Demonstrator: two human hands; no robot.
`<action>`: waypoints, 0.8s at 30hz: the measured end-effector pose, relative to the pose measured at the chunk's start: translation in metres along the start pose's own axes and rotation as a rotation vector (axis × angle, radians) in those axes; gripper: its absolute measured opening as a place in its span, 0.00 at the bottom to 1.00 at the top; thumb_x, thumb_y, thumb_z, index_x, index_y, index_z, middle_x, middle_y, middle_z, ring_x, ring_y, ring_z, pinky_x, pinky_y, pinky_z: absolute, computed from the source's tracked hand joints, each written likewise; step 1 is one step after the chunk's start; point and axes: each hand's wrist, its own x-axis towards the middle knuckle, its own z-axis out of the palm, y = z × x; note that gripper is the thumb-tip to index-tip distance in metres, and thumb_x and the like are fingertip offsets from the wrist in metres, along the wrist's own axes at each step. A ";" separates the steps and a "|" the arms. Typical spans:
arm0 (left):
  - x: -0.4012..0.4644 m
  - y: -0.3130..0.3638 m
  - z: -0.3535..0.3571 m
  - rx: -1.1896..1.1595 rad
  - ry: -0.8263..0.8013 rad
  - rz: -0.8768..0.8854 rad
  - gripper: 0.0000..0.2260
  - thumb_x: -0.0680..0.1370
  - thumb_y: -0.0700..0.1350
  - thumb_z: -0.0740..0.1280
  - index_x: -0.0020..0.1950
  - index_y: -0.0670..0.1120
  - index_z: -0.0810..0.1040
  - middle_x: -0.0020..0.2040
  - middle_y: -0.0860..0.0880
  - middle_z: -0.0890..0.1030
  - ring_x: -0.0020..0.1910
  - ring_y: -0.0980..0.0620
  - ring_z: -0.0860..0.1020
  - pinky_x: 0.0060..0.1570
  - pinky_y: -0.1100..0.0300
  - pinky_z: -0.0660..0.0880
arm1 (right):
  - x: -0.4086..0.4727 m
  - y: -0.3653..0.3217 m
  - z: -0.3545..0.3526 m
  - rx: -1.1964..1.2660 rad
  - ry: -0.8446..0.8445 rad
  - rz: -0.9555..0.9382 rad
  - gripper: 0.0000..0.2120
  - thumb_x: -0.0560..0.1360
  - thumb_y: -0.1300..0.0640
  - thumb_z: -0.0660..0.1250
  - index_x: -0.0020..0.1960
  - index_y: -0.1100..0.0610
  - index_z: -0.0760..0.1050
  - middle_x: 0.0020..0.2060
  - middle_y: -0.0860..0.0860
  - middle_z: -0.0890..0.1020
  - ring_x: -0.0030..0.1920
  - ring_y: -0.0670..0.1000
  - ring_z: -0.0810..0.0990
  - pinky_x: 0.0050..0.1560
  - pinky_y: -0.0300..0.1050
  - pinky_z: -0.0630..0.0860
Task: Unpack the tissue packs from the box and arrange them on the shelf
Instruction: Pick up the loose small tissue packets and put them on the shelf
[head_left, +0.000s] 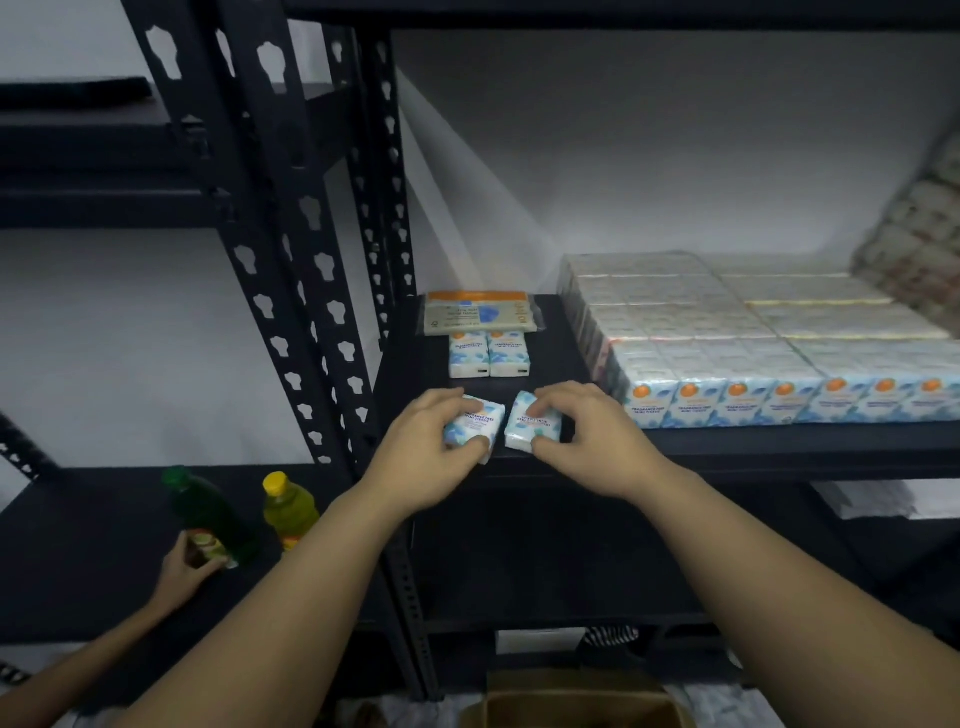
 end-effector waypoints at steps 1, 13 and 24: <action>0.000 0.000 0.001 0.005 0.012 0.000 0.22 0.76 0.53 0.72 0.70 0.53 0.79 0.74 0.55 0.72 0.72 0.54 0.71 0.72 0.55 0.67 | -0.001 0.001 -0.001 -0.041 -0.001 -0.006 0.18 0.74 0.48 0.73 0.62 0.49 0.80 0.64 0.43 0.77 0.64 0.46 0.71 0.67 0.45 0.71; -0.002 -0.002 0.005 -0.009 0.054 -0.019 0.23 0.77 0.54 0.73 0.71 0.54 0.79 0.76 0.58 0.71 0.74 0.57 0.67 0.73 0.58 0.64 | -0.009 0.003 0.000 -0.139 0.025 -0.022 0.24 0.76 0.47 0.70 0.70 0.54 0.77 0.65 0.47 0.75 0.66 0.48 0.70 0.69 0.47 0.71; -0.003 -0.003 0.007 0.020 0.071 0.007 0.26 0.75 0.56 0.76 0.72 0.51 0.78 0.73 0.55 0.71 0.70 0.58 0.71 0.68 0.63 0.67 | -0.010 -0.004 0.012 -0.182 0.146 0.003 0.28 0.71 0.30 0.71 0.59 0.51 0.79 0.50 0.45 0.71 0.56 0.48 0.71 0.53 0.47 0.76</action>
